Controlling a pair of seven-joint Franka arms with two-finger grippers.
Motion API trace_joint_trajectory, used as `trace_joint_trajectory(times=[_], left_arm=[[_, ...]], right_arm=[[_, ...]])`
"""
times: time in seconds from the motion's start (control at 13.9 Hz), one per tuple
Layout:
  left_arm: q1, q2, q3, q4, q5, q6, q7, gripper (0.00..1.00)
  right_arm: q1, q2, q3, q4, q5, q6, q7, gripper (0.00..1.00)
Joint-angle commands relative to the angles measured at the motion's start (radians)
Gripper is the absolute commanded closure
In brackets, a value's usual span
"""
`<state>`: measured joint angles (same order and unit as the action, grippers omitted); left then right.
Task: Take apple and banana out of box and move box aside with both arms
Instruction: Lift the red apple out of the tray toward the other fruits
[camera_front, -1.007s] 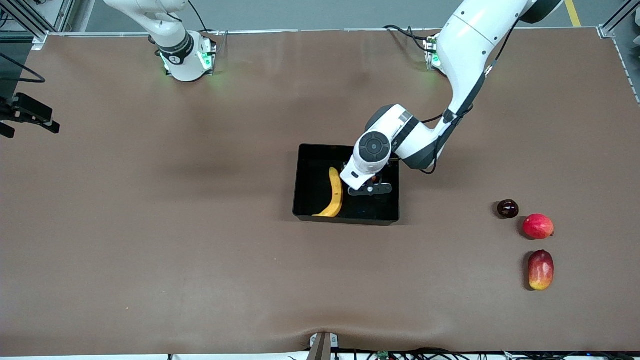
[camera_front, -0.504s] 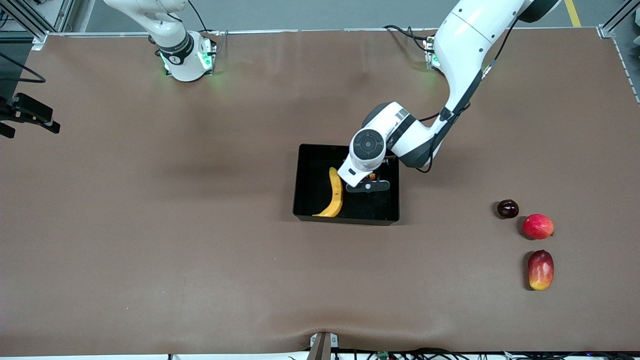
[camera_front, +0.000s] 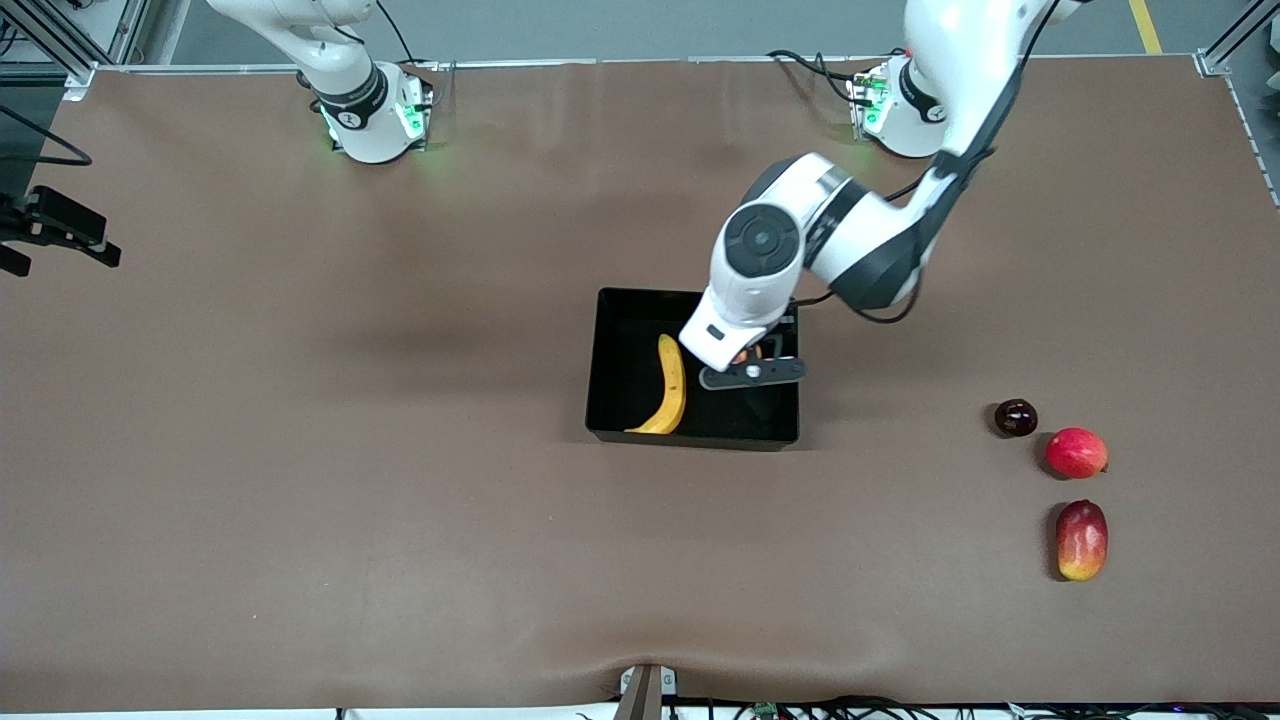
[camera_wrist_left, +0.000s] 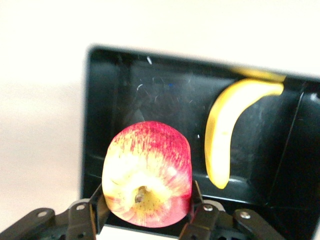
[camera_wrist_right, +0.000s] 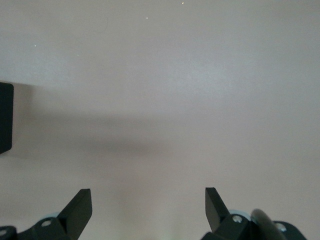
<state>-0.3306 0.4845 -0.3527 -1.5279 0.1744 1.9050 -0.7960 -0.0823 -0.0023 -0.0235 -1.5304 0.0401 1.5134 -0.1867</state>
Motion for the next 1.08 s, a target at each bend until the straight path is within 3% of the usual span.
trace_joint_trajectory(times=[0.0, 0.43, 0.65, 0.86, 1.01], left_arm=[[0.074, 0.002, 0.008, 0.069, 0.049, -0.058, 0.139, 1.0], [0.367, 0.015, 0.006, 0.055, 0.07, -0.055, 0.572, 1.0], [0.438, 0.083, 0.006, 0.025, 0.069, -0.011, 0.587, 1.0], [0.519, 0.12, 0.006, -0.069, 0.082, 0.142, 0.607, 1.0], [0.536, 0.166, 0.008, -0.078, 0.082, 0.198, 0.638, 1.0]], right_arm=[[-0.002, 0.004, 0.0, 0.006, 0.017, -0.002, 0.001, 0.0], [-0.005, 0.005, 0.002, 0.006, 0.017, -0.001, 0.001, 0.0], [-0.008, 0.005, 0.0, 0.006, 0.017, -0.002, 0.001, 0.0], [-0.008, 0.008, 0.0, 0.004, 0.017, -0.002, 0.001, 0.0], [-0.005, 0.008, 0.0, 0.006, 0.018, -0.002, 0.003, 0.0]])
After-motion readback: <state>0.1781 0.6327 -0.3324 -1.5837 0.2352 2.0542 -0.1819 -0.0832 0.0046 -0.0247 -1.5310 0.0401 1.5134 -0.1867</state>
